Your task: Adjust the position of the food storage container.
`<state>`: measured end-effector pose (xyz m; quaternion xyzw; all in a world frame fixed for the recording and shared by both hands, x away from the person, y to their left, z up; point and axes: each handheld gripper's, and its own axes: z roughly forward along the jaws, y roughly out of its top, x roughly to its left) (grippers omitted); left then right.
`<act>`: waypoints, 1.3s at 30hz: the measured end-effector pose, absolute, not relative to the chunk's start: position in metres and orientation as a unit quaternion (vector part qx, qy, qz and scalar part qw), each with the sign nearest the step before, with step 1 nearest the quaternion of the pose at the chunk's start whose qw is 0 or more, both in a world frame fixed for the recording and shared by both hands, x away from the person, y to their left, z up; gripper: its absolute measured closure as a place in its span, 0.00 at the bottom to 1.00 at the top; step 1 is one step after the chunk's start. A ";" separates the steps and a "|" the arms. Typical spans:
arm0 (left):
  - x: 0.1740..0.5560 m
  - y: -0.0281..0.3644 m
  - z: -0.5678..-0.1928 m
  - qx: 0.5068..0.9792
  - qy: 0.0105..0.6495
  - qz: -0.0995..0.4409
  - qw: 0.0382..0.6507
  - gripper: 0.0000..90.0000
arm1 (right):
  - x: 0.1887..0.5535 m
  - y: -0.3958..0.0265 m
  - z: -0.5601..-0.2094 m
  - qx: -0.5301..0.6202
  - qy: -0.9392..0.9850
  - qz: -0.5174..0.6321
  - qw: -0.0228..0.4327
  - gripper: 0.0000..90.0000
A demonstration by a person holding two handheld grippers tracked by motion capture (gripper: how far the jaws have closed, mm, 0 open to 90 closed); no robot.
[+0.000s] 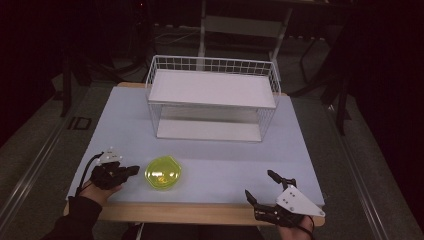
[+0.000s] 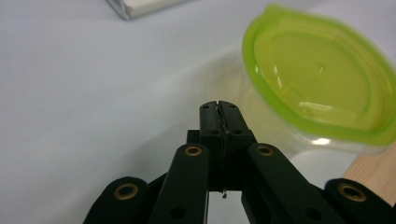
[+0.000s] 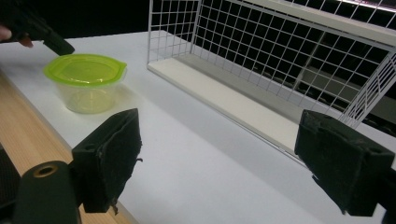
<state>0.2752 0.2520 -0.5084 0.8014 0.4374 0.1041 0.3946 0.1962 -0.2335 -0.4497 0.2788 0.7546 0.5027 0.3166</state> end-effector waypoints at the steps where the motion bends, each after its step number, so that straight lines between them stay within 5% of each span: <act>1: 0.275 0.251 -0.510 0.804 0.435 0.102 0.393 1.00 | 0.196 -0.234 -0.450 0.280 0.755 0.503 0.315 0.16; 31: 0.294 0.158 -0.522 0.843 0.368 0.018 0.392 1.00 | 0.198 -0.236 -0.451 0.285 0.758 0.500 0.307 0.17; 39: 0.289 0.164 -0.517 0.837 0.375 0.021 0.399 1.00 | 0.198 -0.237 -0.450 0.285 0.759 0.499 0.306 0.17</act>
